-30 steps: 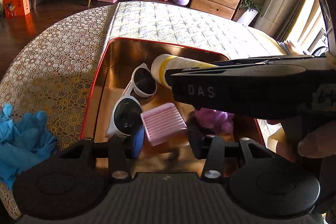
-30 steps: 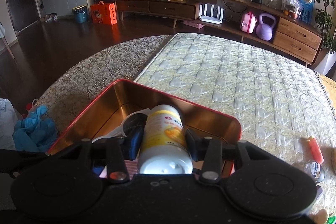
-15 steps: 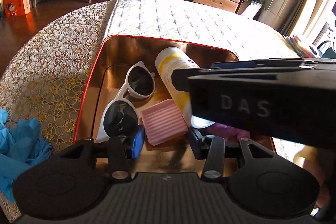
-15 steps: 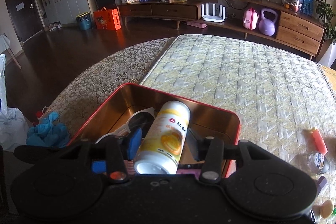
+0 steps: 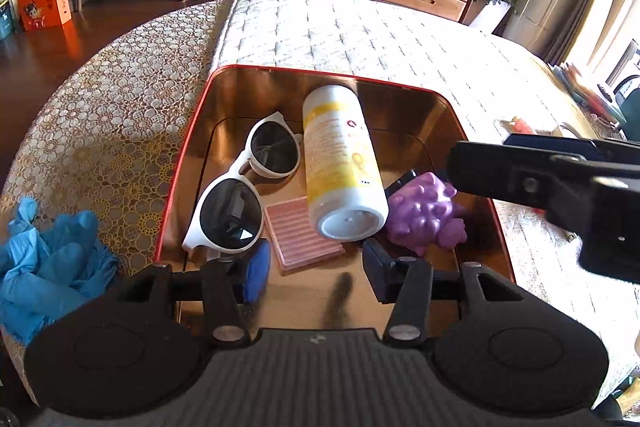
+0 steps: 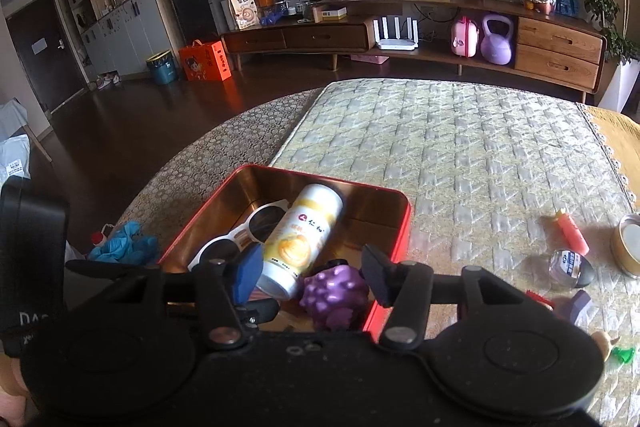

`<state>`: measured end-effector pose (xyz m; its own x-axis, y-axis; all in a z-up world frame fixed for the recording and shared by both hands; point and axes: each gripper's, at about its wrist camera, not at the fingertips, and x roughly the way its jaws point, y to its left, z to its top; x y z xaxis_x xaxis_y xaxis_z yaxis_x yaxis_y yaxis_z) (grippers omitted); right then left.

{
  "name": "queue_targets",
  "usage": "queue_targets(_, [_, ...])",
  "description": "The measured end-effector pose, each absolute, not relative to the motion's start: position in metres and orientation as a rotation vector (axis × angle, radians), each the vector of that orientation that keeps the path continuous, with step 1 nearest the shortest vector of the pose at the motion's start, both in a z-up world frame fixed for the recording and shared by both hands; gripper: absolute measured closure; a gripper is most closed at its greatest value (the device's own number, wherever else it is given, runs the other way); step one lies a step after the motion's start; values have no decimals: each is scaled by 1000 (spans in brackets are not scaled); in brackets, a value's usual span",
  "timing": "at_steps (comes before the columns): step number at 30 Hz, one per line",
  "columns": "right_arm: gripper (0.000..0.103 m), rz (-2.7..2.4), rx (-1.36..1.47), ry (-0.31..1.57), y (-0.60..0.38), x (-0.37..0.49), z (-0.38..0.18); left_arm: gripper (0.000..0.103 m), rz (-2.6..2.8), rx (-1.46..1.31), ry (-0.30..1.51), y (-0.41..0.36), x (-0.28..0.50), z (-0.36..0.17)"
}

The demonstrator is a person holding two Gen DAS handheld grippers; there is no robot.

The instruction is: Organize rigid objects

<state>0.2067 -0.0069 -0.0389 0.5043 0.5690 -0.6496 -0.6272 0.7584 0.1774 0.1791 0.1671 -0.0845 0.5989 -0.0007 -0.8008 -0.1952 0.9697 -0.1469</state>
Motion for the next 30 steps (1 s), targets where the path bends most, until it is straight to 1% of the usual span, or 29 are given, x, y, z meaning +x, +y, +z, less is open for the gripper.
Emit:
queue_targets(1, [47, 723, -79, 747, -11, 204, -36, 50, 118, -226, 920, 166, 177, -82])
queue_targets(2, [46, 721, -75, 743, -14, 202, -34, 43, 127, -221, 914, 165, 174, -80])
queue_targets(3, [46, 722, -70, 738, -19, 200, -32, 38, 135, -217, 908, 164, 172, -77])
queue_targets(9, [43, 722, -45, 722, -42, 184, -24, 38, 149, -221, 884, 161, 156, -65])
queue_targets(11, [40, 720, -39, 715, -49, 178, -22, 38, 155, -228, 874, 159, 150, -61])
queue_targets(18, [38, 710, -21, 704, -77, 160, -19, 38, 145, -232, 813, 144, 130, -41])
queue_targets(20, [33, 702, -10, 702, -85, 155, -18, 38, 134, -235, 797, 139, 126, -36])
queue_targets(22, [33, 694, 5, 699, -93, 151, -18, 38, 126, -233, 785, 132, 123, -31])
queue_targets(25, [30, 678, 15, 696, -103, 145, -18, 33, 111, -233, 769, 121, 117, -25])
queue_targets(28, [20, 656, 21, 686, -114, 140, -18, 31, 97, -233, 757, 111, 114, -20])
queue_targets(30, [18, 642, 26, 677, -122, 137, -18, 30, 93, -235, 749, 104, 112, -18])
